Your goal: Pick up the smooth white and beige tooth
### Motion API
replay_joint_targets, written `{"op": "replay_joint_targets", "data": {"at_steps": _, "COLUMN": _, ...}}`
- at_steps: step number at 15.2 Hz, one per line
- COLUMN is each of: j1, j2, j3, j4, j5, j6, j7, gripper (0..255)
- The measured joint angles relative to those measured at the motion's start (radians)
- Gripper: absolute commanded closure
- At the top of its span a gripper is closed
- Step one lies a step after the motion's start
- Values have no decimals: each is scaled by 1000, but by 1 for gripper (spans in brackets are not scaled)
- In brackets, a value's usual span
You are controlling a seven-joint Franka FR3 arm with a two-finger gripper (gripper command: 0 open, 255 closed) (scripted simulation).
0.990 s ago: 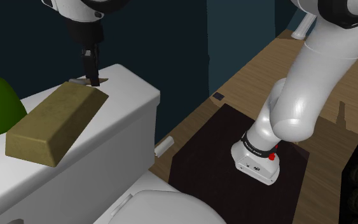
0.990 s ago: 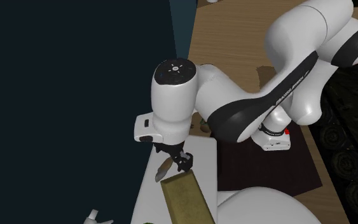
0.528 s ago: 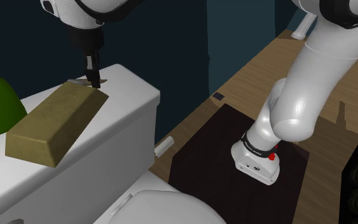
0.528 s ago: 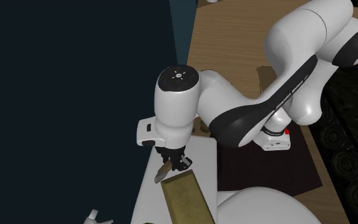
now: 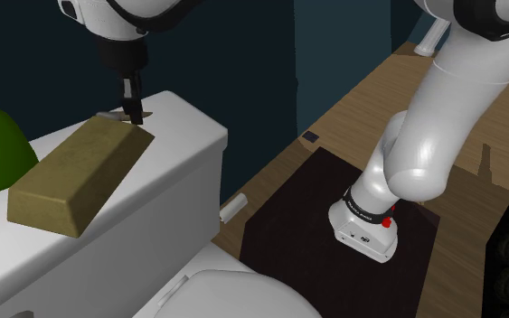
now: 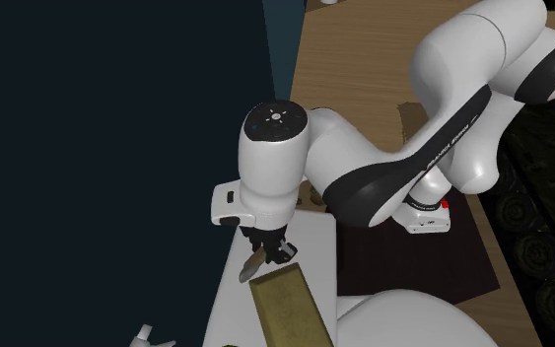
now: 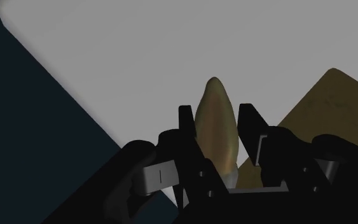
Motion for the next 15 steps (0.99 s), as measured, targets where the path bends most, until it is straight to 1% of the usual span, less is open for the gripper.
{"op": "replay_joint_targets", "data": {"at_steps": 8, "j1": -3, "j2": -4, "j3": -3, "j4": 84, "j5": 1, "j6": -97, "j7": -3, "gripper": 255}}
{"op": "replay_joint_targets", "data": {"at_steps": 15, "j1": 1, "j2": 3, "j3": 0, "j4": 182, "j5": -1, "j6": -188, "j7": 3, "gripper": 255}}
